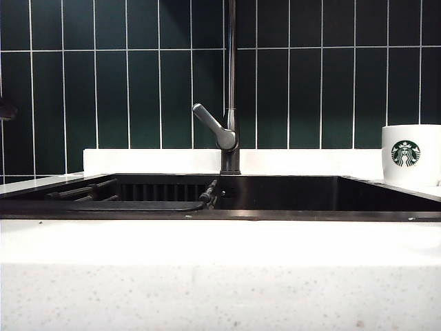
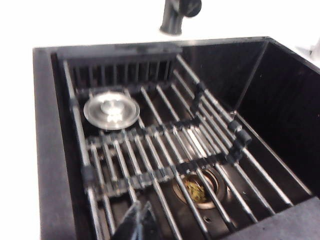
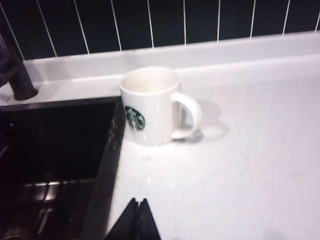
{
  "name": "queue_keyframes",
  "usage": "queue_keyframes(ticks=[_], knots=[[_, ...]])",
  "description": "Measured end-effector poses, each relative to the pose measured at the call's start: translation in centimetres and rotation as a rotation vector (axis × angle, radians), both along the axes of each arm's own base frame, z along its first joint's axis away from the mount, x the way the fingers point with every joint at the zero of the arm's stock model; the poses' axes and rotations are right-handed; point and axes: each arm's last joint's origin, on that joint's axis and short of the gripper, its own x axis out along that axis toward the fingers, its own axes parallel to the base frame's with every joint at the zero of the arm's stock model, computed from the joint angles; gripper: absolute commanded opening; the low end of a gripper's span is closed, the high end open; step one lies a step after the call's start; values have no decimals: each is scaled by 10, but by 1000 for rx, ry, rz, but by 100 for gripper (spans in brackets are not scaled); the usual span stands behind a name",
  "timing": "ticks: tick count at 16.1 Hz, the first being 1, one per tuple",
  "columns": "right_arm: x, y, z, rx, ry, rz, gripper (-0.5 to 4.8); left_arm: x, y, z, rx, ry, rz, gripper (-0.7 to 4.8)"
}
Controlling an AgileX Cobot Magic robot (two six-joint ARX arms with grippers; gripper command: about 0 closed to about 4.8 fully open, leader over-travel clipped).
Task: Pick up the mug next to the sink, go to the faucet to get some water, pour the water into the sink, and finally put the mug back to its place.
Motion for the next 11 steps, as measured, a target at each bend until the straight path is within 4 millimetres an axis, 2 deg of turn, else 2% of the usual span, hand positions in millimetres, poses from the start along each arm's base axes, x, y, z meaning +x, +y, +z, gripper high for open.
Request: queue_keyframes(ticks=[3,7,11], knots=[[10,3,-27,-67,41,47,-1,1,0,-4,45,-56,-12,-6],[12,3,-32,-90,15,50,-1,-2,1,-18,43,-71,-5,-6],[13,4,-31,-104,12,66,-2,-14,5,-8,11,-169,7,-6]])
